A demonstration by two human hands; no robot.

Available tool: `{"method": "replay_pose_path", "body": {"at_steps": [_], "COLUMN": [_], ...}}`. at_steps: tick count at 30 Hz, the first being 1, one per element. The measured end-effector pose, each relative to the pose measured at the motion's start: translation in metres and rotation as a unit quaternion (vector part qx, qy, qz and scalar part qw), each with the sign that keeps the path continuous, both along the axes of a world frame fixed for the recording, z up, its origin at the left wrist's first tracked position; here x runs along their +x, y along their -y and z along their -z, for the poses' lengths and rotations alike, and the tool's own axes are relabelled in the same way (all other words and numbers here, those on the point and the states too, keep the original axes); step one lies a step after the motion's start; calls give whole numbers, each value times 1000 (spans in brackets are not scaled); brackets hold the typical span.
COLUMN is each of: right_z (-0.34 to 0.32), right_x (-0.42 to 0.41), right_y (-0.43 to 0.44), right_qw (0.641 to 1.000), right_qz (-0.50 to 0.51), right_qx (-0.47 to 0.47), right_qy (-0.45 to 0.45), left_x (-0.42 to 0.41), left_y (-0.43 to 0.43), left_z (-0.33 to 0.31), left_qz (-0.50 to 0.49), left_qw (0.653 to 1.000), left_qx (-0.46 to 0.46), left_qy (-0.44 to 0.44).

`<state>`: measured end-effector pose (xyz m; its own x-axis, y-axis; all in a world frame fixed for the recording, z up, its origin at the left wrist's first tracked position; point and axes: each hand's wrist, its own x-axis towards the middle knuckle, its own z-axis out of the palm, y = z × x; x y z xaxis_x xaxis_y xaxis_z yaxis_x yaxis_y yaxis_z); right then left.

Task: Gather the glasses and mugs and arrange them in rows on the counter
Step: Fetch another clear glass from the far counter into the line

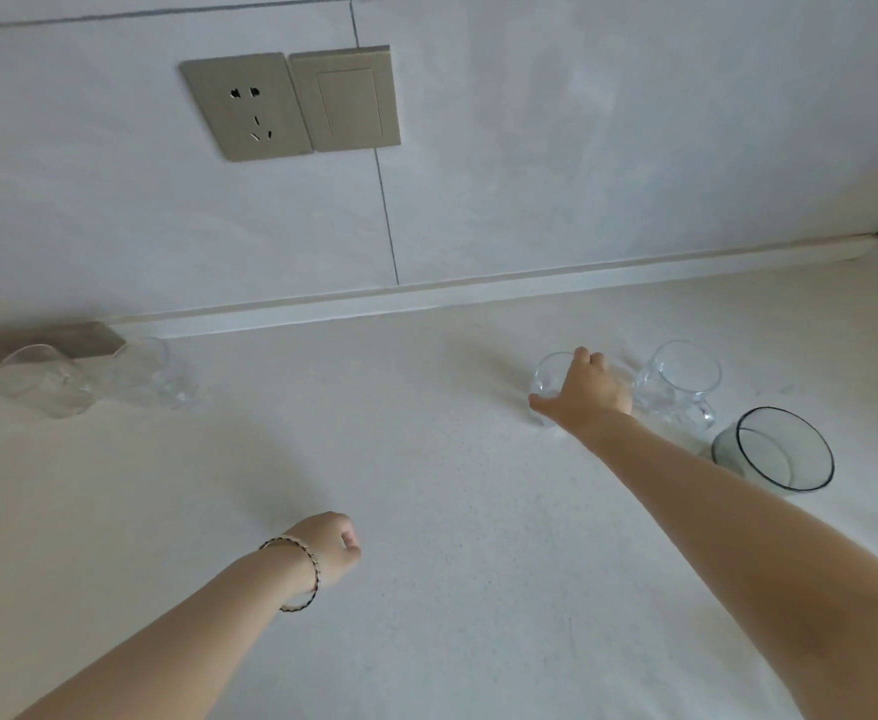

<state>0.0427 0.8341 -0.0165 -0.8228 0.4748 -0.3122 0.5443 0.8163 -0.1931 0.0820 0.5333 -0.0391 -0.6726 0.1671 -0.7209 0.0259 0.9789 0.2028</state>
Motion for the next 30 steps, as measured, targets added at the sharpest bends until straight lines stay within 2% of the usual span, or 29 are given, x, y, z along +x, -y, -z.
{"method": "replay_pose_path", "body": {"at_steps": [2,6,11,15,22,30], "right_z": [-7,-20,-33,-33,-35,-27], "right_x": [4,17,27,23,-17,-84], "right_y": [13,65,172,273,448,578], "right_qw": [999,981,959,947,935,933], "right_qz": [-37,-186,-279,-311,-345,-353], "right_qx": [7,22,-34,-63,-60,-56], "right_qy": [18,45,46,55,61,36], "left_x": [0,0,0,2,-4,-22], "left_y": [10,43,121,204,369,483], "left_z": [0,-5,-12,-14,-20,-14], "left_qz": [-7,-26,-64,-88,-119,-186], "left_qw": [1000,999,998,996,992,982], "left_qx": [4,18,18,20,30,39], "left_qy": [-2,-7,-17,-11,-20,-23]}}
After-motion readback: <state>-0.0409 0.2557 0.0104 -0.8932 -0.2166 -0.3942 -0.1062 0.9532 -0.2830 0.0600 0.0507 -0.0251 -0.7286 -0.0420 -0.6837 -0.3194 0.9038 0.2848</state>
